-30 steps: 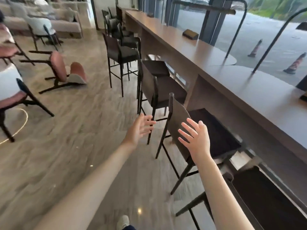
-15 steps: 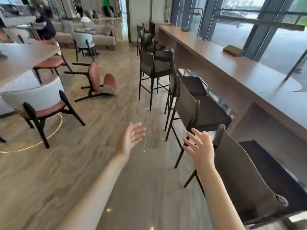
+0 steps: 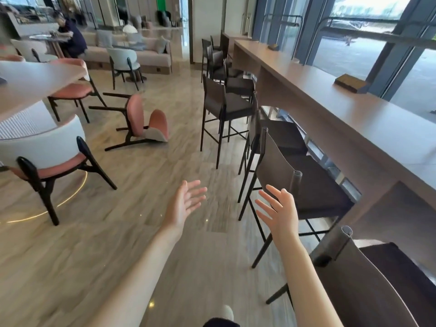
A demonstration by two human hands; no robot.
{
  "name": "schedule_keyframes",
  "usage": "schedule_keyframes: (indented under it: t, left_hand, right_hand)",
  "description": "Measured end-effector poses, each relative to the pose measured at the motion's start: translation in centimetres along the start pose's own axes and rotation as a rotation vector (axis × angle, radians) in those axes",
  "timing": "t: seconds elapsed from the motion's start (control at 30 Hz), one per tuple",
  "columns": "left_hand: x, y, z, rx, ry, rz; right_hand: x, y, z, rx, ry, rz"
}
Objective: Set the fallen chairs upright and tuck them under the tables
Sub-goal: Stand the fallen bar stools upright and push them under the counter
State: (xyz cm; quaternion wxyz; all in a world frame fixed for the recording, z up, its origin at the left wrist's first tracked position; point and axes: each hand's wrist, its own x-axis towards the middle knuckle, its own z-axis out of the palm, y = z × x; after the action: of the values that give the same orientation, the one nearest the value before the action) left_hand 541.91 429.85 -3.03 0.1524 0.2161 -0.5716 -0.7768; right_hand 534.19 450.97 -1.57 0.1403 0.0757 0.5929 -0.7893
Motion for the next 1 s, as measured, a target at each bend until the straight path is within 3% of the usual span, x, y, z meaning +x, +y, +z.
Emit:
schedule_keyframes:
  t: [0.47,0.8,1.0]
  left_hand:
    - [25.1,6.3,5.2,-0.036,0.116,0.049]
    - [38.4,5.8,-1.7,-0.061,0.225,0.017]
    - [50.3,9.2,-7.7,-0.065,0.212,0.035]
  right_hand:
    - [26.2,-7.1,10.5,-0.015,-0.105,0.047]
    - [38.5,-3.1,20.5,-0.068,-0.171,0.153]
    - [47.0,-2.5,30.7,-0.043,-0.147,0.114]
